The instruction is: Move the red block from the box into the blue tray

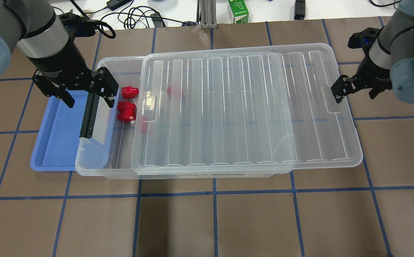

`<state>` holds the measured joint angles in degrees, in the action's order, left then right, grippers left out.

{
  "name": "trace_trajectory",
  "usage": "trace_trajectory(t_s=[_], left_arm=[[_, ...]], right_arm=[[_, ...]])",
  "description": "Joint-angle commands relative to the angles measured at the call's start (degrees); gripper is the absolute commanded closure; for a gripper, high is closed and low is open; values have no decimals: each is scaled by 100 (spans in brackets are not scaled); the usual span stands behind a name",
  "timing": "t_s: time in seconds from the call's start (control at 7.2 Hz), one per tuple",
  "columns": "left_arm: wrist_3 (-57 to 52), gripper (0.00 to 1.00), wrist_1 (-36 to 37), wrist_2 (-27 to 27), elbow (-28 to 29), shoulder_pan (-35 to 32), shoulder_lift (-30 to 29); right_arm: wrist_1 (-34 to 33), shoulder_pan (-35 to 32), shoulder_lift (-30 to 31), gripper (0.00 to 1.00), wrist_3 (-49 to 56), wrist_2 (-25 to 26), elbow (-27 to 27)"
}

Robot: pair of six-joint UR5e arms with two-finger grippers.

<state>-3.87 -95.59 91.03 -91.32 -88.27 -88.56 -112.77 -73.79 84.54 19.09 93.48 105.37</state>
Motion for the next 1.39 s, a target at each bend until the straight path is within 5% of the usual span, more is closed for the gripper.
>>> trace_trajectory(t_s=[0.0, 0.69, 1.25], left_arm=[[0, 0, -3, -15, 0, 20, -4], [70, 0, 5, 2, -9, 107, -231], [123, 3, 1277, -33, -386, 108, -1039]], right_arm=[[18, 311, 36, 0, 303, 56, -7], [18, 909, 36, 0, 1281, 56, -34], [45, 1093, 80, 0, 1299, 56, -16]])
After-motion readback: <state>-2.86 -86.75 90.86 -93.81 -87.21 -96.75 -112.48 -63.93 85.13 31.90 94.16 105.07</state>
